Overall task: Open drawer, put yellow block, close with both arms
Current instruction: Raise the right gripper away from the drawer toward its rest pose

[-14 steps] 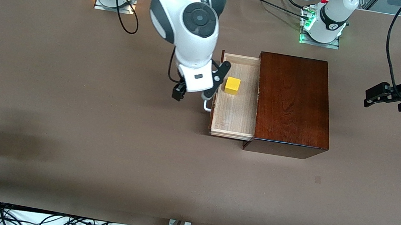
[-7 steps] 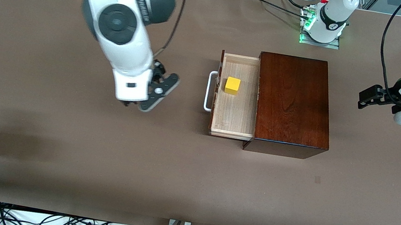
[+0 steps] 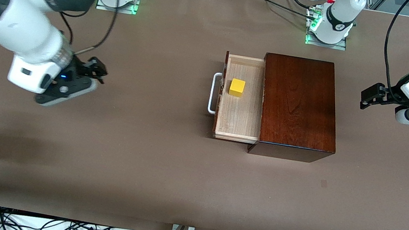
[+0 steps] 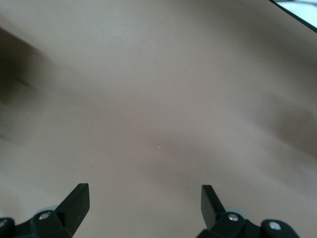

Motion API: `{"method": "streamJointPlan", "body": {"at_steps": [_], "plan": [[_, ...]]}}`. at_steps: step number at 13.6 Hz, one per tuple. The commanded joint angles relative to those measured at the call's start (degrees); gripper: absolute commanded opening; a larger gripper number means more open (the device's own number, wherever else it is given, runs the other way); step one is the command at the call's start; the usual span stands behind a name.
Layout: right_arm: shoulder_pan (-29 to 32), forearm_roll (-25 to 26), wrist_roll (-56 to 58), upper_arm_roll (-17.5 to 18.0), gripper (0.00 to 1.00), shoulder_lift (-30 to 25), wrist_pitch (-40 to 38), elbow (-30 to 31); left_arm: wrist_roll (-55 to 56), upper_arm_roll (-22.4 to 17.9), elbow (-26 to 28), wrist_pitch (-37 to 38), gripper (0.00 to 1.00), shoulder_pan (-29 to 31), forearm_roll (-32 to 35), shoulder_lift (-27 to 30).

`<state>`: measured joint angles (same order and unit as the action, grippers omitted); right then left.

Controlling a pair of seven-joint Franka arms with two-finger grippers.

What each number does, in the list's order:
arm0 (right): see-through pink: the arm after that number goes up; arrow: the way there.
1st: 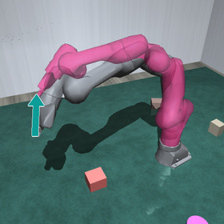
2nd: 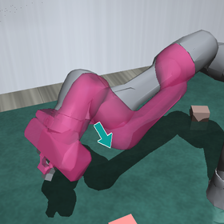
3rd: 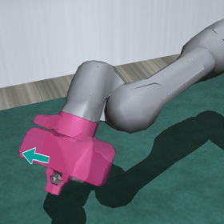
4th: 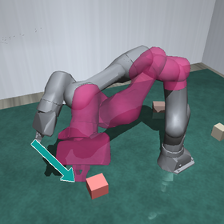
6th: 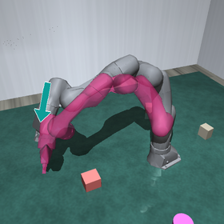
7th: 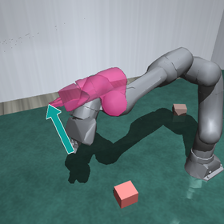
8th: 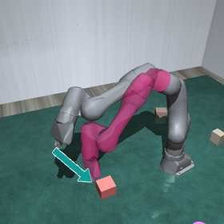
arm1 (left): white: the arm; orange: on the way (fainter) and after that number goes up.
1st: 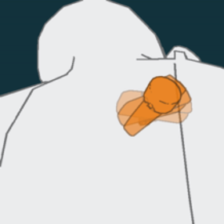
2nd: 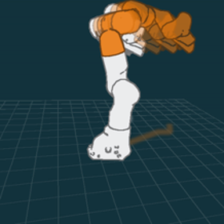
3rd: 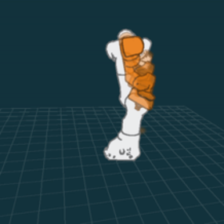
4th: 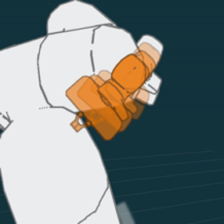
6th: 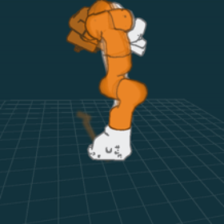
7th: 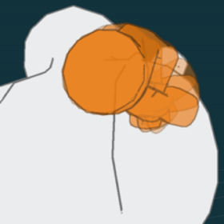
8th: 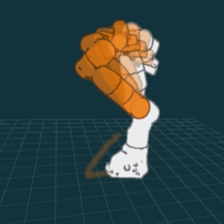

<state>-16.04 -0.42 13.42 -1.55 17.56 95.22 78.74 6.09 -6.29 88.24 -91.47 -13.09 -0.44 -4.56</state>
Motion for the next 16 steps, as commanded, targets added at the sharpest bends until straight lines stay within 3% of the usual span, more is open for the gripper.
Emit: {"method": "streamJointPlan", "body": {"at_steps": [1,8,12,16], "plan": [[3.7,-0.8,-1.6,1.0,1.0,-6.7,4.1,9.9,-0.4,1.1,-2.6,1.1,1.0,-1.9,0.2,-1.2],[11.3,-0.4,-17.8,1.1,1.0,-13.3,4.8,17.3,8.1,10.8,-7.3,0.7,1.0,-5.2,0.0,-7.3],[13.8,-0.5,-21.4,1.0,1.0,-16.0,4.6,17.5,20.9,11.9,-7.3,-3.1,1.0,-12.8,0.1,-10.7],[15.3,-0.6,-20.8,0.6,1.0,-17.0,4.0,17.6,29.5,14.5,-7.3,-7.0,1.0,-16.7,0.2,-13.8]]}}
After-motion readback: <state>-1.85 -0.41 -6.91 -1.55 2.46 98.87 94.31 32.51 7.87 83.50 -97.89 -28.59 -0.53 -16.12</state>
